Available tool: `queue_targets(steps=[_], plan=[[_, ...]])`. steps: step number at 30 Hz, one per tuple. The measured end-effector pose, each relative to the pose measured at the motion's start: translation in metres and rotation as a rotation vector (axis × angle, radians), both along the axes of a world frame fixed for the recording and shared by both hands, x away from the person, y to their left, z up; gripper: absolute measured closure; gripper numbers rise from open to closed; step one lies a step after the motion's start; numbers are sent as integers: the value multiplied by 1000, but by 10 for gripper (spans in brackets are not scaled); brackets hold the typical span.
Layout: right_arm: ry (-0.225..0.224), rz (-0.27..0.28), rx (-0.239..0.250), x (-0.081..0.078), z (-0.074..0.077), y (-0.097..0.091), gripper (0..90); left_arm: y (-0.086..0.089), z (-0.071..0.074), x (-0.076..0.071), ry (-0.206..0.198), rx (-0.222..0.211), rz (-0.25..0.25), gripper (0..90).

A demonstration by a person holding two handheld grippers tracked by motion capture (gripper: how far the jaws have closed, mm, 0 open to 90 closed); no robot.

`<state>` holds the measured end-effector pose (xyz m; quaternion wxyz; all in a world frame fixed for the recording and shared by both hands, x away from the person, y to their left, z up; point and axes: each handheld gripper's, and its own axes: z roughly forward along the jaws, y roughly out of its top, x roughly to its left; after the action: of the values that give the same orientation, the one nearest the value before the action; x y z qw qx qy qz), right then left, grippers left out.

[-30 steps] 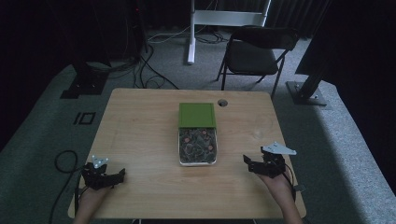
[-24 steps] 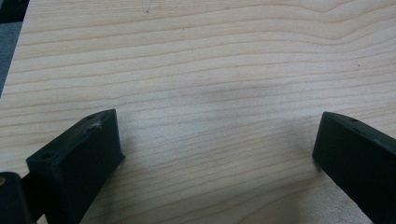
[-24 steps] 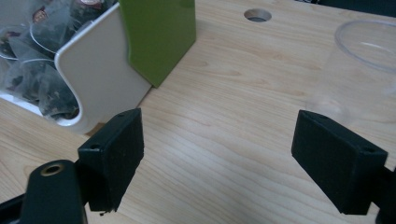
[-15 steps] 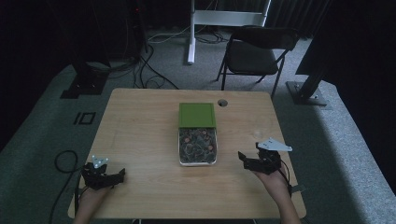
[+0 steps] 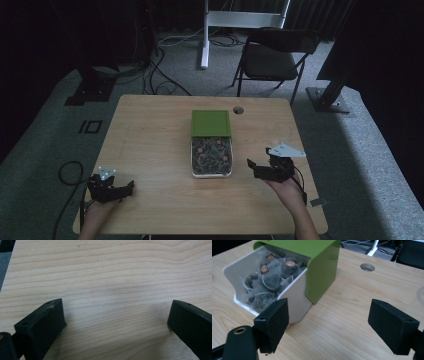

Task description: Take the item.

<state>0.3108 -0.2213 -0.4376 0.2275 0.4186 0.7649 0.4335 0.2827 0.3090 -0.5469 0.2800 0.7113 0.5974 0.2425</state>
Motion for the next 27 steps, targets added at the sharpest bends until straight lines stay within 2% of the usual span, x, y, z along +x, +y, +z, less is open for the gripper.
queue_targets(steps=[11,27], plan=[[-18,45,-1,4,10,18,169,0,0,0,0,1,0,16],[-11,140,-20,7,11,51,191,0,0,0,-1,-1,1,17]])
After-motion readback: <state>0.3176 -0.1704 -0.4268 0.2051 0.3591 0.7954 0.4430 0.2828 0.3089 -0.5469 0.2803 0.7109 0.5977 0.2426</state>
